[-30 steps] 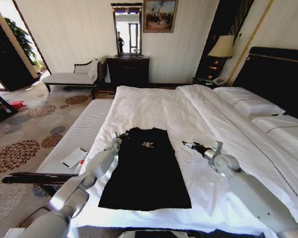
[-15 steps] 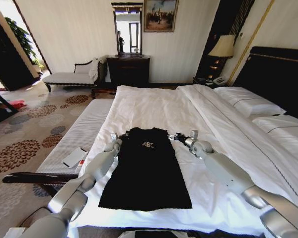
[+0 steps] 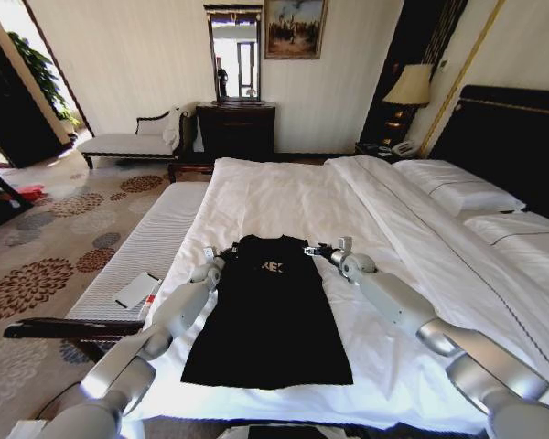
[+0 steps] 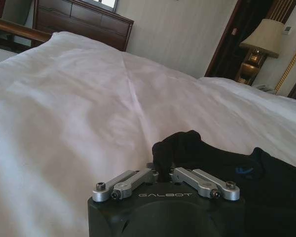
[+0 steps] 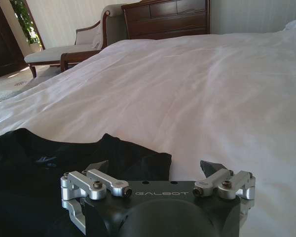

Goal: Fold the clothes on the bed.

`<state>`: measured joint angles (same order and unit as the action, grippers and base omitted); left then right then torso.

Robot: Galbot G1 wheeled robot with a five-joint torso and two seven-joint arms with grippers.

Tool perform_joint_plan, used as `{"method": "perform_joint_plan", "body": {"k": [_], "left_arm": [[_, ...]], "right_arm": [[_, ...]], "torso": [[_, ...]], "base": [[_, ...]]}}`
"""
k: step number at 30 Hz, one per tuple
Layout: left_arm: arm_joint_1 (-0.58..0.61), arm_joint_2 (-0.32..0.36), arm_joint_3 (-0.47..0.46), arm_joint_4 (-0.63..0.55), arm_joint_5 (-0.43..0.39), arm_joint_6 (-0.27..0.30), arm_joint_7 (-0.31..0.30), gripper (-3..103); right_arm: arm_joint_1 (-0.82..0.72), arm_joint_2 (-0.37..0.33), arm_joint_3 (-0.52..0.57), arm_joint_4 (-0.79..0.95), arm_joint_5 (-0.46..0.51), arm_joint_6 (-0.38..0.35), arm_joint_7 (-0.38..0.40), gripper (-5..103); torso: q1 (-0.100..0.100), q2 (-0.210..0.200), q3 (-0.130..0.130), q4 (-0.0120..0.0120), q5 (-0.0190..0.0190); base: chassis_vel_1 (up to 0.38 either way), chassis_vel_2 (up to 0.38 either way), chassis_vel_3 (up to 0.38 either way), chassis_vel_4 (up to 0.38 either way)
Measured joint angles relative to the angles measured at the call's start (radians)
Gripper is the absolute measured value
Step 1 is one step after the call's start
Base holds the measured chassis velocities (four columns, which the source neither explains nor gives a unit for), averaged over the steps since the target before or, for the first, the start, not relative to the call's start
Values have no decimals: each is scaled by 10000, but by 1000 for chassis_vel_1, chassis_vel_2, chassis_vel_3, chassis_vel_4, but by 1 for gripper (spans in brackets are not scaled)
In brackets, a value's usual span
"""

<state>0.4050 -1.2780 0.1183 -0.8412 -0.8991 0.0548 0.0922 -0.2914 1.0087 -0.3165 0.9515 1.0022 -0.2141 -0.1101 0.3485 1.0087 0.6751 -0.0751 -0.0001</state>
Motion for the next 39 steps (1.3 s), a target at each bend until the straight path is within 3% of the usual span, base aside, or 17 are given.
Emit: {"method": "perform_joint_plan", "body": {"k": [16,21,26,31,34,39], "left_arm": [[12,-193,83,35,-17,-7,-5,1],[85,-110,102,-63,-58,-7,-5,1],[131,-46,102,-164,-66,-7,-5,1],[130,-30,99,-264,-105,-8,-5,1],[109,-109,97,-252,-102,-7,-4,1],[143,-116,170,-330,-86,-6,-13,1]], "right_arm": [[768,1252,-455,-1611,273,-74,-340,100],[789,1493,-480,-2031,50,-59,-337,90],[784,1515,-428,-2217,-95,27,-277,68],[697,935,-277,-1746,-55,129,-248,82],[676,691,-250,-1549,-21,151,-166,97],[745,976,-321,-1923,-44,150,-238,100]], "torso": [[-1,0,0,0,2],[-1,0,0,0,0],[-1,-1,0,-1,2],[-1,0,0,-4,1],[-2,0,-2,-6,1],[-2,0,-1,0,2]], "base": [[0,0,0,0],[0,0,0,0],[0,0,0,0],[0,0,0,0],[0,0,0,0],[0,0,0,0]]}}
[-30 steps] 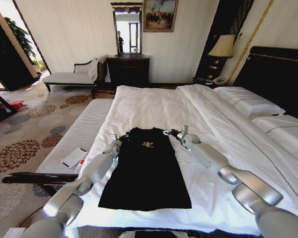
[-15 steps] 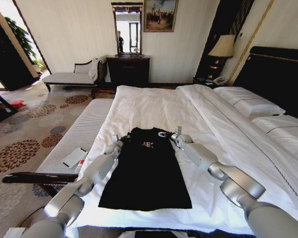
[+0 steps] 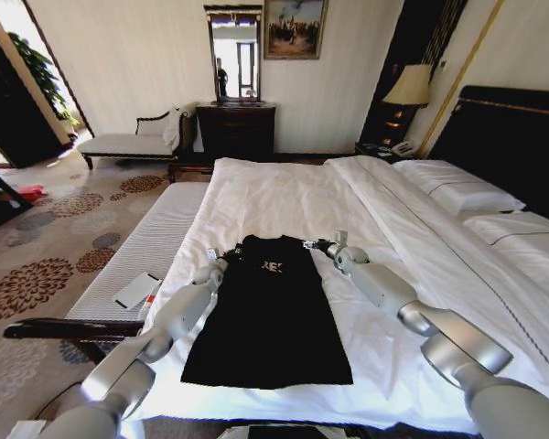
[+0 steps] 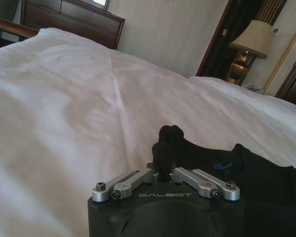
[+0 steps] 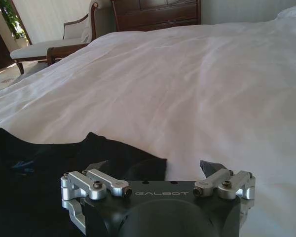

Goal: Fold the clothes on the bed.

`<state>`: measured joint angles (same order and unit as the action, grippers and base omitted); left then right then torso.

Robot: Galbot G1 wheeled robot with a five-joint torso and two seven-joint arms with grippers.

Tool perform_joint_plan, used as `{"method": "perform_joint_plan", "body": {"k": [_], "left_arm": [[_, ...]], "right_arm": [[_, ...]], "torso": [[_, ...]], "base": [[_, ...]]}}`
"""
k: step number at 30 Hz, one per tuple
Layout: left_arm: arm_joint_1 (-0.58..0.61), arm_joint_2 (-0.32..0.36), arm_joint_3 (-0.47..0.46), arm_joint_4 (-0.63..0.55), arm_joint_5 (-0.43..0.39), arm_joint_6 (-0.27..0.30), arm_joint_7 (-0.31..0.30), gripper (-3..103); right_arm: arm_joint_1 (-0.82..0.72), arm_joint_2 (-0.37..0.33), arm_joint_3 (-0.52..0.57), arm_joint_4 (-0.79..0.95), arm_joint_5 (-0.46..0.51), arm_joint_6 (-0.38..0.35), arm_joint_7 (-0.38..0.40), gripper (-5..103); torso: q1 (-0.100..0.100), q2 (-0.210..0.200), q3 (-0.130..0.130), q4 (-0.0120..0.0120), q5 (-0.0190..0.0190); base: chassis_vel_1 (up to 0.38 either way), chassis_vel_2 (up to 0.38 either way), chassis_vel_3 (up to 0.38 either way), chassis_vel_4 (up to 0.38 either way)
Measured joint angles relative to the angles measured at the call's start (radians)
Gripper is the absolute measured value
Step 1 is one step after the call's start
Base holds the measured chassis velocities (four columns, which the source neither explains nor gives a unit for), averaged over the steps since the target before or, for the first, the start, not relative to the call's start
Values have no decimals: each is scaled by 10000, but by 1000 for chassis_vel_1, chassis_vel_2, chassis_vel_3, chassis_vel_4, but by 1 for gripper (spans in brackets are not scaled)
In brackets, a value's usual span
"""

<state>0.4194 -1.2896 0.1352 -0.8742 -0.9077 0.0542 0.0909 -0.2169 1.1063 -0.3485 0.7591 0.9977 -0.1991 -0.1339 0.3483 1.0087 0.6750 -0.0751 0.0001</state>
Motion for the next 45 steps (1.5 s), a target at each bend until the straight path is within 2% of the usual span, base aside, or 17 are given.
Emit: {"method": "perform_joint_plan", "body": {"k": [3,9,10,15,19,20,23,25,28,29,31,34,36,39,41,44,45], "left_arm": [[4,15,26,-16,12,0,-5,1],[48,100,2,-90,8,2,-18,1],[66,109,-23,-93,6,1,-16,1],[79,91,-87,-23,6,-1,0,1],[79,52,-19,-1,8,-10,23,1],[79,52,-19,-1,8,-10,23,1],[53,-72,-6,39,12,-16,29,1],[52,-86,-1,40,12,-16,29,1],[36,-185,24,38,20,-18,34,1],[36,-185,24,38,20,-18,34,1],[37,-189,25,30,23,-18,34,1],[59,-151,25,-22,23,-18,35,1],[73,-111,24,-55,22,-18,34,1],[91,-63,21,-82,19,-18,32,1],[92,-62,20,-82,18,-18,32,1],[92,-113,13,-42,18,-21,28,1],[92,-113,13,-42,18,-21,28,1]], "right_arm": [[11,177,-5,-71,-2,-1,-29,103],[99,671,-38,-440,-269,-23,-11,91],[134,770,-56,-650,-389,-34,10,81],[144,787,-71,-846,-610,-12,-25,70],[131,597,32,-767,-652,72,-24,49],[131,597,32,-767,-652,72,-24,49],[134,493,51,-763,-651,79,-13,65],[139,498,51,-800,-655,80,-13,65],[147,612,42,-971,-731,79,-131,82],[147,612,42,-971,-731,79,-131,82],[147,722,42,-1044,-766,75,-175,91],[147,812,47,-1110,-777,69,-226,95],[147,817,48,-1131,-783,69,-263,91],[157,837,62,-1174,-783,69,-277,76],[157,845,66,-1182,-781,70,-278,76],[161,898,71,-1245,-772,80,-286,59],[161,898,71,-1245,-772,80,-286,59]], "torso": [[0,0,0,2,0],[-1,1,0,2,-2],[0,0,0,2,-1],[1,0,0,-4,-1],[0,0,1,1,-1],[0,0,1,1,-1],[0,0,0,-4,0],[0,0,0,-3,1],[1,0,2,-3,0],[1,0,2,-3,0],[0,0,2,1,-1],[0,0,2,2,0],[1,0,2,0,-1],[1,0,2,-2,-1],[0,0,2,-2,-1],[0,0,2,-1,-1],[0,0,2,-1,-1]], "base": [[0,0,0,0],[0,0,0,0],[0,0,0,0],[0,0,0,0],[0,0,0,0],[0,0,0,0],[0,0,0,0],[0,0,0,0],[0,0,0,0],[0,0,0,0],[0,0,0,0],[0,0,0,0],[0,0,0,0],[0,0,0,0],[0,0,0,0],[0,0,0,0],[0,0,0,0]]}}
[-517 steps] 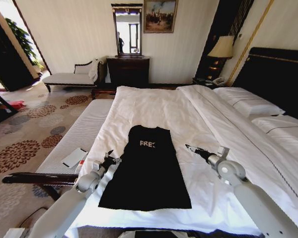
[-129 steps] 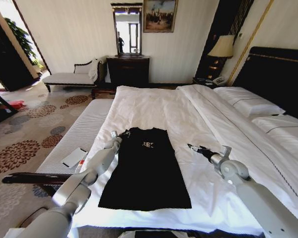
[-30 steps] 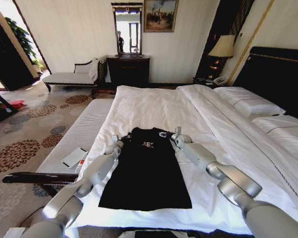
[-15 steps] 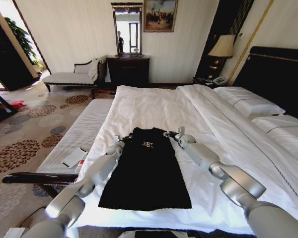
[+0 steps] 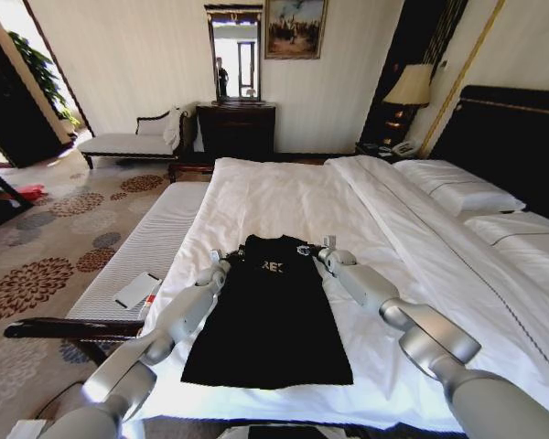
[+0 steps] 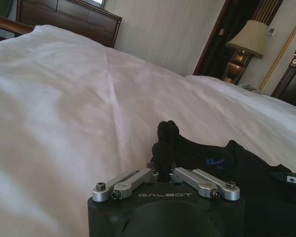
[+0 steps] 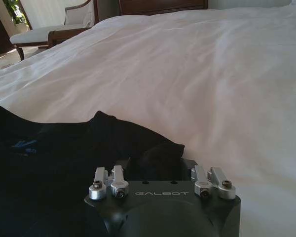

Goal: Fold the clothes on the bed.

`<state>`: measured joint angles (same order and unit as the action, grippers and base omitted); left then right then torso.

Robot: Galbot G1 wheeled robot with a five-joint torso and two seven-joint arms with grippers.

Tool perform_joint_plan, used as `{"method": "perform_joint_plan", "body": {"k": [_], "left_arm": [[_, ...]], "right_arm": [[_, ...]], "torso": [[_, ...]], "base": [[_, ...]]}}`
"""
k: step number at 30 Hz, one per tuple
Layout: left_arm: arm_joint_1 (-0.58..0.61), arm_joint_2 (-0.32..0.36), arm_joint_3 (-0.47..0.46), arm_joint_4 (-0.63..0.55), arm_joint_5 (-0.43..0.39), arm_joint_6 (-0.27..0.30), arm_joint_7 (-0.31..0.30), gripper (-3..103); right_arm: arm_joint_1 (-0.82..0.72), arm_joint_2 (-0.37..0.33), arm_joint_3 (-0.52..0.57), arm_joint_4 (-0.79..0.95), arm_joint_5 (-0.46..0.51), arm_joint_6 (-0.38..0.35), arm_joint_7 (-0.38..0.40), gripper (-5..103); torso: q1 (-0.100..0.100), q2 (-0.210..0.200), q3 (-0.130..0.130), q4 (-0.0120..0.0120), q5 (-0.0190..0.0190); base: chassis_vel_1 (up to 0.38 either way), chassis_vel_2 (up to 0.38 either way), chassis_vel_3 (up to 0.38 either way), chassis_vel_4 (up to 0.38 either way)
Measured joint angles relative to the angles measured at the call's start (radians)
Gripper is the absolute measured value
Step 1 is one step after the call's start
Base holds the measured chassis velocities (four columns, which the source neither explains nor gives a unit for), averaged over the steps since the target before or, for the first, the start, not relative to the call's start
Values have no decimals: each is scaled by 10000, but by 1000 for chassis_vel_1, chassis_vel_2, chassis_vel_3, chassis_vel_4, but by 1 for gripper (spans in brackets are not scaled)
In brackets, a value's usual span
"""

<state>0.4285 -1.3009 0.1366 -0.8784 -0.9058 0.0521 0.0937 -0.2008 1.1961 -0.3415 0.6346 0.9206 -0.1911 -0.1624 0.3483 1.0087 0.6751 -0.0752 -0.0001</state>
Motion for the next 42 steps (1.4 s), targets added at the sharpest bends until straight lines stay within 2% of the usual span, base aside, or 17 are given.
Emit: {"method": "perform_joint_plan", "body": {"k": [3,8,12,16,23,29,42], "left_arm": [[-2,-33,-5,34,0,-10,-4,1],[1,-55,-11,50,-1,-17,-11,1],[0,-60,-23,78,-1,-19,-16,1],[-26,-55,-27,92,-4,-22,-18,1],[-157,-24,-38,96,-17,-103,-23,1],[-626,145,-5,-82,-391,21,-235,1],[-1722,151,-13,233,-927,61,-263,1]], "right_arm": [[40,70,0,-60,7,8,-16,42],[52,122,-18,-106,7,51,-33,32],[49,115,-40,-90,4,81,-40,10],[18,81,-41,-39,4,111,-41,2],[-85,-230,-2,419,76,190,-23,2],[4,-587,142,990,372,311,334,2],[518,-603,285,997,858,752,817,2]], "torso": [[0,0,-1,0,0],[0,0,-2,0,1],[0,0,-2,0,1],[0,0,-2,1,1],[0,-1,-1,1,1],[0,0,-1,-1,2],[0,0,-1,2,1]], "base": [[0,0,0,0],[0,0,0,0],[0,0,0,0],[0,0,0,0],[0,0,0,0],[0,0,0,0],[0,0,0,0]]}}
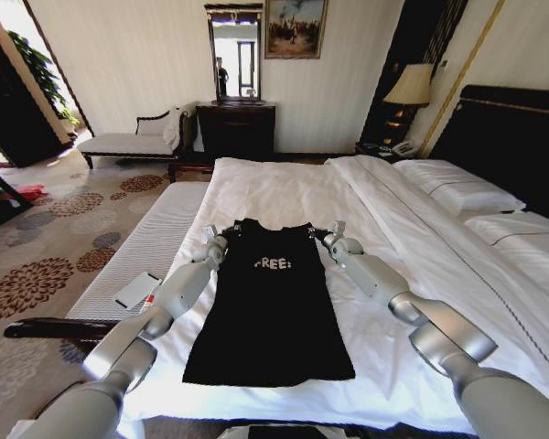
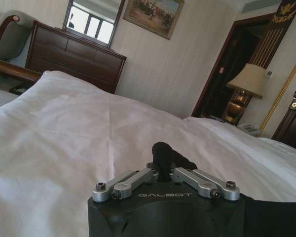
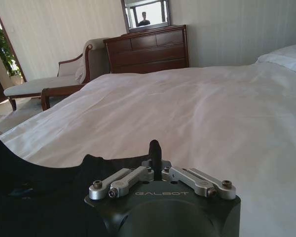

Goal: Fold the clothes on the bed.

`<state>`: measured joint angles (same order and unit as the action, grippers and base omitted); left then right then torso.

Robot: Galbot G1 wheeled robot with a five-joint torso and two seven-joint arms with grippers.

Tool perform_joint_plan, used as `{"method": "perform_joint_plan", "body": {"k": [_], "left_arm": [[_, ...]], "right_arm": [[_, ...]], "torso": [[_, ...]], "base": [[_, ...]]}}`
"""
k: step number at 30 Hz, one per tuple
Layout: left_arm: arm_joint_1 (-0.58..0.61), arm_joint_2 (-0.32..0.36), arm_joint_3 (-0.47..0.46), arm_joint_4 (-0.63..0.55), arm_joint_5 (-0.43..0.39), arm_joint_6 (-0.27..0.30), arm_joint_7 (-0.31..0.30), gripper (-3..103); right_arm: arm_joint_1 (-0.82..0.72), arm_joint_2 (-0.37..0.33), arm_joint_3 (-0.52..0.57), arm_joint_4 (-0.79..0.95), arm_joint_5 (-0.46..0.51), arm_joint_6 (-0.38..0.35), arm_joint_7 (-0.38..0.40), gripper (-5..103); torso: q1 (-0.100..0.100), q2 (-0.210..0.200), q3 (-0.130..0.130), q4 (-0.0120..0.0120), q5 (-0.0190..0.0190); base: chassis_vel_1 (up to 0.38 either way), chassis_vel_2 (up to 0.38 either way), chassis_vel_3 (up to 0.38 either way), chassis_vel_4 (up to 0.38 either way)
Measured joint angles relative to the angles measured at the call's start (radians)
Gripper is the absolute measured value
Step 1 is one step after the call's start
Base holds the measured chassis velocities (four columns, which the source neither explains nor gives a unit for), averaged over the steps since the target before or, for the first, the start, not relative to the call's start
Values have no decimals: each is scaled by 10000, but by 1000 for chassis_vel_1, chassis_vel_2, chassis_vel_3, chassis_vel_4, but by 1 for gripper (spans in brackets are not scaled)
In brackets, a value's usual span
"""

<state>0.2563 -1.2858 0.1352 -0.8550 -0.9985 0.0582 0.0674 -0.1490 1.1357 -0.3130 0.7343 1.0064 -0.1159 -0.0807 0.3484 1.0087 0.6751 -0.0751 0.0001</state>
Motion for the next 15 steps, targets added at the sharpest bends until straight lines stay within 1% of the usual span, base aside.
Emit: {"method": "perform_joint_plan", "body": {"k": [6,10,12,15], "left_arm": [[-393,-160,62,416,-61,1,60,1],[-947,-368,261,1060,-170,-10,253,1],[-1042,-401,308,1171,-203,-18,286,1],[-1486,-546,620,1704,-332,-86,433,1]], "right_arm": [[231,182,-26,-432,40,191,71,2],[448,497,-44,-893,57,442,76,2],[505,580,-45,-1014,57,509,75,2],[736,889,-45,-1494,59,650,52,2]], "torso": [[1,0,0,-1,0],[0,0,0,-5,0],[1,-1,0,-3,0],[1,0,1,3,0]], "base": [[0,0,0,0],[0,0,0,0],[0,0,0,0],[0,0,0,0]]}}
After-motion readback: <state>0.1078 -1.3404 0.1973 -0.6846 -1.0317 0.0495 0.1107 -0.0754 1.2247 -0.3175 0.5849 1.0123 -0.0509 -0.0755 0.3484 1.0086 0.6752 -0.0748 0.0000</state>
